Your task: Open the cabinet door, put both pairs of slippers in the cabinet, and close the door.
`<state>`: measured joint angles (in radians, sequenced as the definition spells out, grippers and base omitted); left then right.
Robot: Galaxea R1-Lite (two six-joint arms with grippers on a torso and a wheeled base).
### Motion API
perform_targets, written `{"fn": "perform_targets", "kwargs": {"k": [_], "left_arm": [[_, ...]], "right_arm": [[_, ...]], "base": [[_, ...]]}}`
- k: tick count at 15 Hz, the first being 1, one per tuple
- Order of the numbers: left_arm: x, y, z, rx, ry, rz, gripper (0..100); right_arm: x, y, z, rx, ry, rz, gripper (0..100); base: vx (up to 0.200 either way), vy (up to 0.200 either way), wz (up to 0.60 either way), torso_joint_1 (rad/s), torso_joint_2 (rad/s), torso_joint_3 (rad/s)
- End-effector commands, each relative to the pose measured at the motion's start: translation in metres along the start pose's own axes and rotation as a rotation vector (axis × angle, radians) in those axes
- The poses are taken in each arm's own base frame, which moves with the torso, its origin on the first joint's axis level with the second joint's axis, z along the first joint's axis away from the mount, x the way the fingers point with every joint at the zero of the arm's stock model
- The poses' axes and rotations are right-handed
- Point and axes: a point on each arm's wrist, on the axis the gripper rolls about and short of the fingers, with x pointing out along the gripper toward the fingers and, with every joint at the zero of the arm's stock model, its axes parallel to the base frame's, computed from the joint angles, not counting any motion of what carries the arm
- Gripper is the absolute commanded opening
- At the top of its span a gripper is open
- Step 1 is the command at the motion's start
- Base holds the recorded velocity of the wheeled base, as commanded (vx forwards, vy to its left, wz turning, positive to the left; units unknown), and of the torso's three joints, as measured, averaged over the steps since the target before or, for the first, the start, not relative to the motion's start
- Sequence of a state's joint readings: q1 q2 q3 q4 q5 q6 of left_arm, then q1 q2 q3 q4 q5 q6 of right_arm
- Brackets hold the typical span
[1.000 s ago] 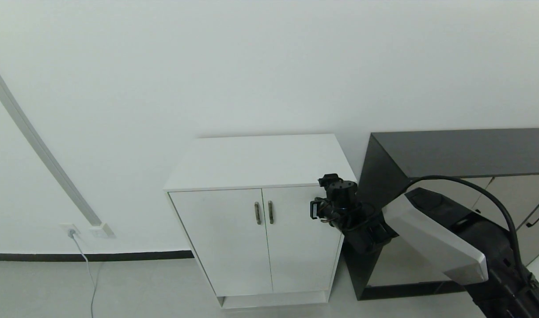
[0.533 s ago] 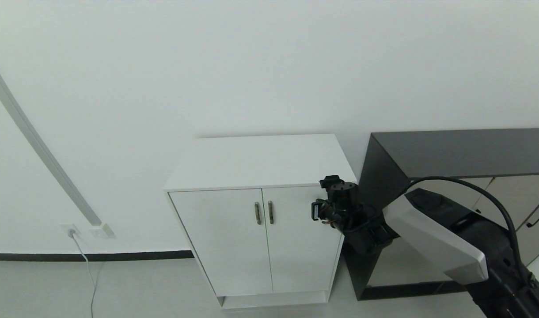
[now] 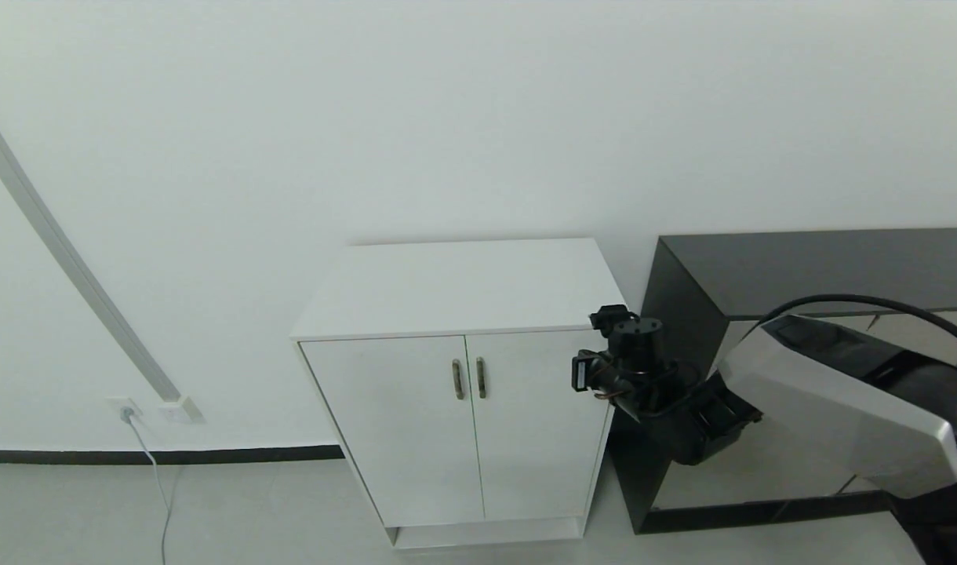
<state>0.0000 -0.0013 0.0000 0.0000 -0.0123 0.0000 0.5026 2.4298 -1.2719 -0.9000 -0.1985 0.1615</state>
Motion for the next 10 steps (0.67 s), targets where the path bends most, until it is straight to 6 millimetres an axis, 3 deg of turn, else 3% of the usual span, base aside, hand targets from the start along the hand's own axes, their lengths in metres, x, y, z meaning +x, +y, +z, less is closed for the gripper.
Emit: {"fn": "perform_targets", "kwargs": {"k": [1,6,10], "left_arm": [[0.0,0.0,0.0,-0.002,0.001,-0.001,0],[0.0,0.0,0.0,0.0,0.001,-0.001,0],[0.0,0.0,0.0,0.0,0.001,-0.001,0]], "right_arm": [[-0.055,-0.017,0.029,0.013,-0.042,-0.018,0],[-0.134,-0.067,0.043,0.035,-0.079,-0.11,0],[-0.194,-0.086,0.052,-0.001,-0.097,-0.128,0]], "base": [[0.0,0.0,0.0,0.0,0.0,0.0],[0.0,0.0,0.0,0.0,0.0,0.0],[0.0,0.0,0.0,0.0,0.0,0.0]]}}
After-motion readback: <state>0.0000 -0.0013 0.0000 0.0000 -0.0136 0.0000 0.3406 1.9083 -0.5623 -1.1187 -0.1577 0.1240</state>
